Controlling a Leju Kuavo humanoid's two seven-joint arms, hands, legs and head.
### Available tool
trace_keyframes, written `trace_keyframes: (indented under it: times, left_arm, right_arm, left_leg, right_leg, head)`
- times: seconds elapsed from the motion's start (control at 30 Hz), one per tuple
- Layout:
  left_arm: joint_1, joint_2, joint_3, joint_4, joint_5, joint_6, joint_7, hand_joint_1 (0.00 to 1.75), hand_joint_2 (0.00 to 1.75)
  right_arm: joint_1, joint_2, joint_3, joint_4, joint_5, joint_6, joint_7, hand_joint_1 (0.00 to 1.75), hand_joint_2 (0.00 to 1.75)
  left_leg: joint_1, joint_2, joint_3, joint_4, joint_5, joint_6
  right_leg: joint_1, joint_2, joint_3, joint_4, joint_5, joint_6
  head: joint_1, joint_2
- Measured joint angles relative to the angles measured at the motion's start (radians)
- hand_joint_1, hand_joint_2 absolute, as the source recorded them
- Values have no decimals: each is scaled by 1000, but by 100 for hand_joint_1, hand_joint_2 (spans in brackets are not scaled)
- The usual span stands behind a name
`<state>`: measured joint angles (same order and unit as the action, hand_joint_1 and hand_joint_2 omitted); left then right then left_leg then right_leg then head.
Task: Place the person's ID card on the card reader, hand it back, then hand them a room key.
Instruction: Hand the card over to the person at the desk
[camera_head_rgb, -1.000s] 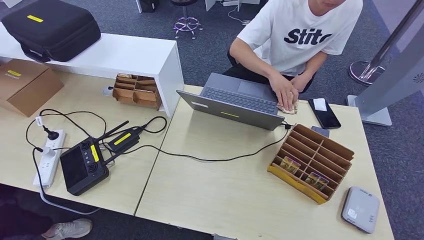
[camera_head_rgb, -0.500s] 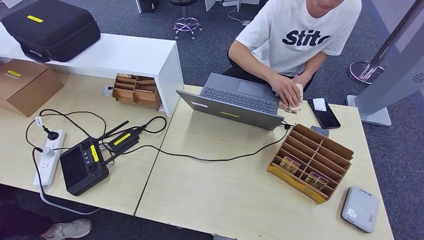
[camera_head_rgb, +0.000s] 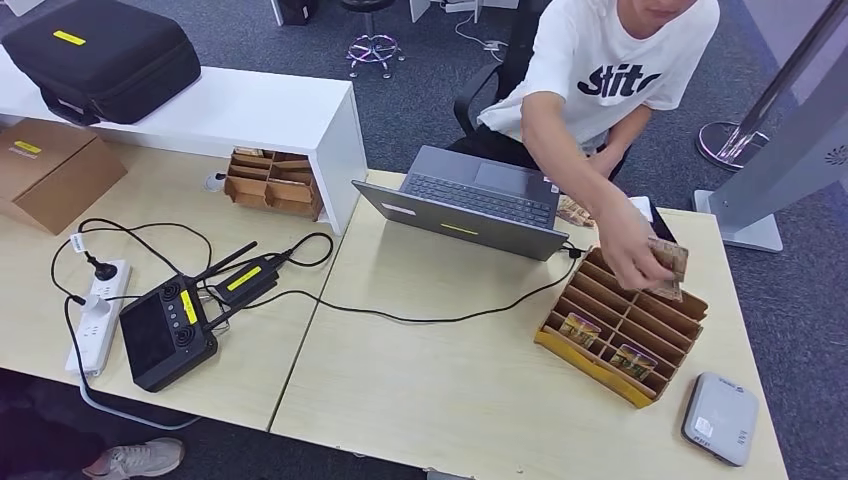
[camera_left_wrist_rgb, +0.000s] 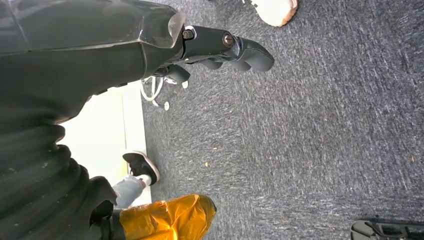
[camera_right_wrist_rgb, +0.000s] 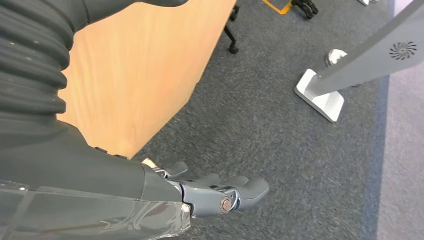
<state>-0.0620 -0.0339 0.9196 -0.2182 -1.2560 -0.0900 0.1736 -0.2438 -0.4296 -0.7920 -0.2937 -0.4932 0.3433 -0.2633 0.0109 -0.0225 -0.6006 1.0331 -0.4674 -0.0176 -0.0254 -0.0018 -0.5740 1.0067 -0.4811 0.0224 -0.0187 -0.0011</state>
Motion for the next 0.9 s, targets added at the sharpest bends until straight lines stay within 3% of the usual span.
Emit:
trace_keyframes:
  times: [0.9]
  left_arm:
    - [4,0,19,0,6,0,-5,0,175]
  right_arm:
    - [64,100,23,2,107,69,-44,0,175]
  left_leg:
    - [0,0,0,0,0,0]
  right_leg:
    - [0,0,0,0,0,0]
  head:
    - [0,0]
